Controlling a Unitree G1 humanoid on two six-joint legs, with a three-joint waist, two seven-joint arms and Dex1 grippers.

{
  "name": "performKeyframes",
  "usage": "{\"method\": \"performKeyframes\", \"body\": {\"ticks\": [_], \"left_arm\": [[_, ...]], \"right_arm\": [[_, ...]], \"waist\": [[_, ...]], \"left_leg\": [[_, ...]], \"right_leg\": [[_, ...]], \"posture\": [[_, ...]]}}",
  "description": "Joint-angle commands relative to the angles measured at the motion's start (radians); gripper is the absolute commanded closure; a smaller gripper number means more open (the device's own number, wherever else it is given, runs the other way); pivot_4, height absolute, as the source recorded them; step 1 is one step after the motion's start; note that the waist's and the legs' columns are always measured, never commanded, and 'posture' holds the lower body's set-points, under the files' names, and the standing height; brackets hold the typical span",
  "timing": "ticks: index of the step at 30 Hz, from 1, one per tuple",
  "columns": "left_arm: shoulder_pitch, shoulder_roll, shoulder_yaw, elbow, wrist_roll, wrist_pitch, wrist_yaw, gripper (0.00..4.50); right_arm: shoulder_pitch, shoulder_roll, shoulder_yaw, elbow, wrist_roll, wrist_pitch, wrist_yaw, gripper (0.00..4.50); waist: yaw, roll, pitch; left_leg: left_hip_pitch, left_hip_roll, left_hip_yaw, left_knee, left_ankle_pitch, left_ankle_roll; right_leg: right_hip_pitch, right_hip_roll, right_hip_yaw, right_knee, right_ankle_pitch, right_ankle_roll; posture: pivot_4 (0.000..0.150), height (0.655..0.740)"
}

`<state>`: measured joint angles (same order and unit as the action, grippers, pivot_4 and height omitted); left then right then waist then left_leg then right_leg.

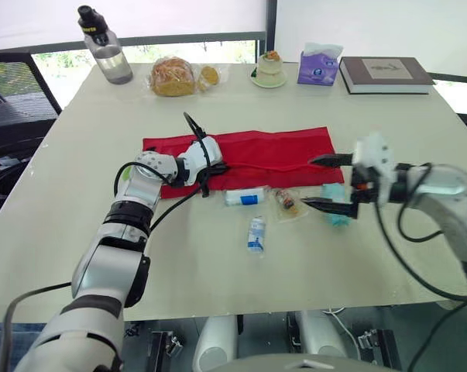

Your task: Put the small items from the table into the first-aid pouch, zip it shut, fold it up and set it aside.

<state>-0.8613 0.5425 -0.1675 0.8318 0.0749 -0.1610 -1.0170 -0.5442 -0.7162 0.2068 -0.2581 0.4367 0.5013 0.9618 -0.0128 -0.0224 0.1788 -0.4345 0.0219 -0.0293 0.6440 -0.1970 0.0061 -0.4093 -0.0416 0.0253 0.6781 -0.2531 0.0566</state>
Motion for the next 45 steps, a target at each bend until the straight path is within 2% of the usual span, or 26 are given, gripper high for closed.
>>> {"method": "performKeyframes", "body": {"ticks": [1, 4, 8, 14, 19, 20, 21, 23, 27, 28, 29, 39, 42, 44, 45], "left_arm": [[-0.006, -0.003, 0.021, -0.059, -0.019, 0.023, 0.014, 4.46], [0.014, -0.005, 0.020, -0.087, -0.016, 0.035, 0.019, 4.46], [0.025, -0.009, 0.024, -0.111, -0.017, 0.054, 0.029, 4.46], [0.036, -0.010, 0.026, -0.135, -0.019, 0.070, 0.036, 4.46], [0.045, -0.008, 0.028, -0.146, -0.022, 0.076, 0.036, 4.46], [0.045, -0.009, 0.030, -0.145, -0.024, 0.077, 0.036, 4.50], [0.046, -0.009, 0.032, -0.144, -0.026, 0.078, 0.037, 4.50], [0.048, -0.010, 0.033, -0.141, -0.027, 0.077, 0.039, 4.50], [0.053, -0.012, 0.033, -0.142, -0.030, 0.077, 0.041, 4.50], [0.053, -0.013, 0.033, -0.141, -0.030, 0.077, 0.042, 4.50], [0.053, -0.013, 0.033, -0.141, -0.031, 0.077, 0.043, 4.50], [0.053, -0.013, 0.031, -0.132, -0.034, 0.073, 0.051, 4.50], [0.054, -0.015, 0.030, -0.131, -0.034, 0.073, 0.052, 4.50], [0.054, -0.015, 0.031, -0.129, -0.034, 0.072, 0.053, 4.50], [0.054, -0.016, 0.031, -0.129, -0.034, 0.073, 0.054, 4.50]], "right_arm": [[-0.084, 0.059, 0.061, 0.041, -0.077, -0.066, 0.014, 0.00], [-0.215, 0.147, 0.211, 0.156, -0.227, -0.118, 0.038, 0.00], [-0.315, 0.206, 0.325, 0.284, -0.365, -0.150, 0.063, 0.00], [-0.368, 0.280, 0.376, 0.363, -0.445, -0.114, 0.087, 0.00], [-0.399, 0.314, 0.403, 0.424, -0.502, -0.161, 0.129, 0.00], [-0.409, 0.321, 0.408, 0.442, -0.517, -0.173, 0.132, 0.57], [-0.418, 0.327, 0.414, 0.461, -0.534, -0.181, 0.135, 0.85], [-0.431, 0.337, 0.420, 0.497, -0.564, -0.200, 0.133, 1.77], [-0.445, 0.369, 0.413, 0.551, -0.599, -0.216, 0.122, 3.91], [-0.449, 0.375, 0.413, 0.564, -0.611, -0.217, 0.117, 4.33], [-0.452, 0.377, 0.416, 0.578, -0.624, -0.221, 0.115, 4.43], [-0.447, 0.380, 0.380, 0.604, -0.623, -0.213, 0.157, 4.43], [-0.434, 0.378, 0.376, 0.561, -0.619, -0.175, 0.170, 3.51], [-0.428, 0.377, 0.376, 0.545, -0.620, -0.155, 0.178, 2.71], [-0.426, 0.374, 0.377, 0.539, -0.621, -0.147, 0.183, 2.71]], "waist": [[-0.003, 0.000, 0.000], [-0.006, 0.000, 0.000], [-0.002, 0.000, 0.000], [-0.001, 0.000, 0.000], [-0.003, 0.000, 0.000], [-0.003, 0.000, 0.000], [-0.003, 0.000, 0.000], [-0.003, 0.001, 0.000], [-0.004, 0.001, 0.000], [-0.004, 0.001, 0.000], [-0.004, 0.001, 0.000], [-0.004, 0.001, 0.000], [-0.003, 0.001, 0.000], [-0.004, 0.001, 0.000], [-0.004, 0.001, 0.000]], "left_leg": [[0.000, 0.000, 0.000, 0.001, 0.000, 0.000], [0.001, 0.000, 0.000, 0.001, 0.000, 0.000], [0.001, 0.000, -0.001, 0.001, 0.000, 0.000], [0.000, 0.000, -0.002, 0.001, 0.000, 0.000], [0.000, 0.000, -0.003, 0.001, 0.000, 0.000], [0.000, 0.000, -0.003, 0.001, 0.000, 0.000], [0.000, 0.000, -0.003, 0.001, 0.000, 0.000], [0.000, 0.000, -0.003, 0.001, 0.000, 0.000], [0.000, 0.000, -0.003, 0.001, 0.000, 0.000], [0.000, 0.000, -0.003, 0.001, 0.000, 0.000], [0.000, 0.000, -0.003, 0.001, 0.000, 0.000], [0.001, 0.000, -0.003, 0.001, 0.000, 0.000], [0.001, 0.000, -0.003, 0.001, 0.000, 0.000], [0.001, 0.000, -0.003, 0.001, 0.000, 0.000], [0.001, 0.000, -0.003, 0.001, 0.000, 0.000]], "right_leg": [[0.000, 0.000, 0.000, 0.001, 0.000, 0.000], [0.000, 0.000, 0.000, 0.002, 0.000, 0.000], [0.000, 0.001, -0.001, 0.002, 0.000, 0.000], [0.000, 0.000, -0.002, 0.002, 0.000, 0.000], [0.000, 0.001, -0.003, 0.002, 0.000, 0.000], [0.000, 0.001, -0.003, 0.002, 0.000, 0.000], [0.000, 0.001, -0.003, 0.002, 0.000, 0.000], [0.000, 0.001, -0.003, 0.002, 0.000, 0.000], [0.000, 0.001, -0.003, 0.002, 0.000, 0.000], [0.000, 0.001, -0.003, 0.002, 0.000, 0.000], [0.000, 0.001, -0.003, 0.002, 0.000, 0.000], [0.000, 0.001, -0.003, 0.002, 0.000, 0.000], [0.000, 0.001, -0.003, 0.002, 0.000, 0.000], [0.000, 0.001, -0.003, 0.002, 0.000, 0.000], [0.000, 0.001, -0.003, 0.002, 0.000, 0.000]], "posture": [[0.150, 0.7332], [0.150, 0.7332], [0.150, 0.7332], [0.150, 0.7332], [0.150, 0.7332], [0.150, 0.7332], [0.150, 0.7332], [0.150, 0.7332], [0.150, 0.7332], [0.150, 0.7332], [0.150, 0.7332], [0.150, 0.7332], [0.150, 0.7332], [0.150, 0.7332], [0.150, 0.7332]]}}
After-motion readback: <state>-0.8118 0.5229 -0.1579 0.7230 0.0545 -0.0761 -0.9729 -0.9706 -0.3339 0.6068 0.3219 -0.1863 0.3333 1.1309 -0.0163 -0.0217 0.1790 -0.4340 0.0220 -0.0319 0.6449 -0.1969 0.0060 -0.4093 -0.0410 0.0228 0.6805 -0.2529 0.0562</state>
